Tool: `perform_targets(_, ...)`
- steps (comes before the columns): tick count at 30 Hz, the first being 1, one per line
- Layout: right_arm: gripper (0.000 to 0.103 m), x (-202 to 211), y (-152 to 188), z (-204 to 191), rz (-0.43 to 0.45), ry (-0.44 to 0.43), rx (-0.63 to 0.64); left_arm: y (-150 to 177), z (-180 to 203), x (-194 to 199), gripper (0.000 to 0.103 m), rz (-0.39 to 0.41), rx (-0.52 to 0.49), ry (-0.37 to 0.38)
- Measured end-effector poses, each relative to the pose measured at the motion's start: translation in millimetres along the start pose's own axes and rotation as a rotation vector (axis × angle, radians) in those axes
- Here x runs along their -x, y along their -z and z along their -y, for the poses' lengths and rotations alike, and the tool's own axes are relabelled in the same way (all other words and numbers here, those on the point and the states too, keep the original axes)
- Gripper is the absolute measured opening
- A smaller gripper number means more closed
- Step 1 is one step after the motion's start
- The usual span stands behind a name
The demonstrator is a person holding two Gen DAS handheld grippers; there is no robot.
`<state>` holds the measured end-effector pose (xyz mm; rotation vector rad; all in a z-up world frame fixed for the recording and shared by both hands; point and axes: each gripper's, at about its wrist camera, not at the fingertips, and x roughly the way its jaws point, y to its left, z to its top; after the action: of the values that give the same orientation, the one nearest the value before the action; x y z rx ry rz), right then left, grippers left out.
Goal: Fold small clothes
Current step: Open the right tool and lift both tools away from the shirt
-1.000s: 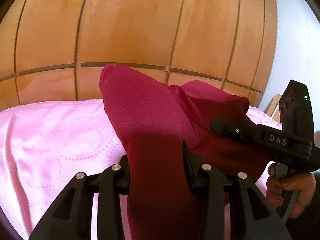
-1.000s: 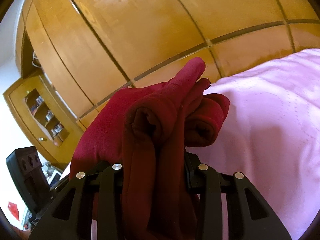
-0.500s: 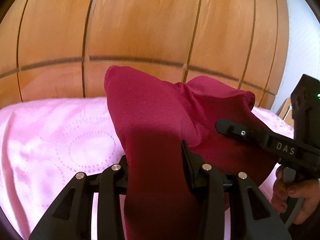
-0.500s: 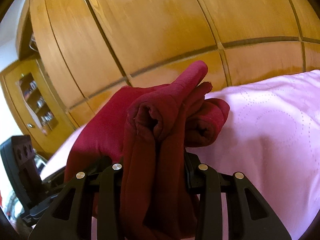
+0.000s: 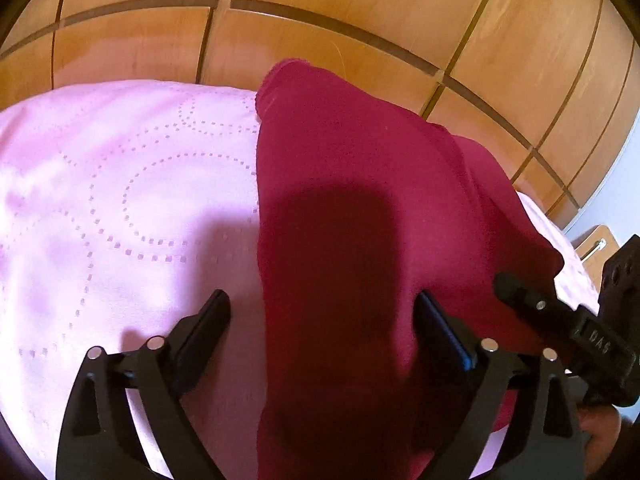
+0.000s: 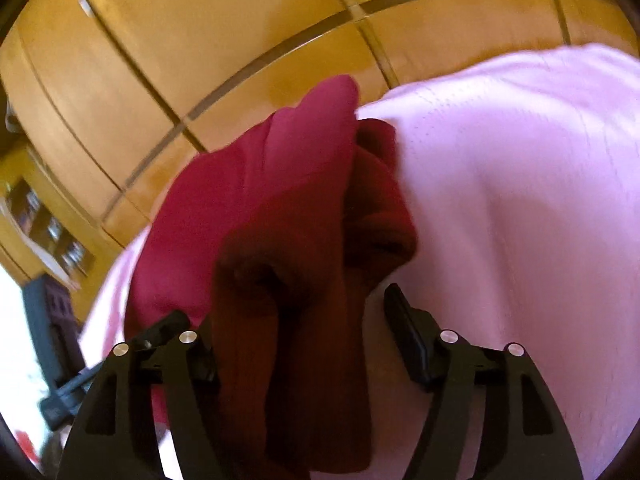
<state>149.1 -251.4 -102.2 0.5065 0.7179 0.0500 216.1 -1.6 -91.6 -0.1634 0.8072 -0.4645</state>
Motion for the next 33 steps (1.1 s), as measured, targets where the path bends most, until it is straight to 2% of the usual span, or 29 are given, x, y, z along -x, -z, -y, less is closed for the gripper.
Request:
perform_targets(3, 0.071, 8, 5, 3, 0.011, 0.004, -0.016, 4, 2, 2, 0.1, -0.008, -0.006, -0.03)
perform_targets(8, 0.085, 29, 15, 1, 0.054, 0.059, -0.012, 18, 2, 22, 0.1, 0.004, 0.022, -0.096)
perform_targets(13, 0.09, 51, 24, -11, 0.098, 0.093, 0.068, 29, 6, 38, 0.1, 0.017, 0.019, -0.18)
perform_targets(16, 0.09, 50, 28, -17, 0.083, 0.157, 0.132, 35, 8, 39, 0.1, 0.021, 0.007, -0.208)
perform_targets(19, 0.091, 43, 30, -7, 0.051, 0.249, 0.118, 34, 10, 39, 0.1, 0.024, 0.002, -0.222)
perform_targets(23, 0.091, 40, 30, 6, 0.026, 0.232, 0.065, 38, 17, 44, 0.1, 0.041, -0.037, -0.257)
perform_targets(28, 0.093, 54, 37, -2, 0.055, 0.24, 0.108, 43, 23, 55, 0.1, 0.066, -0.066, -0.311)
perform_targets(33, 0.099, 76, 46, -11, 0.069, 0.241, 0.151, 46, 33, 65, 0.101, 0.088, -0.114, -0.364)
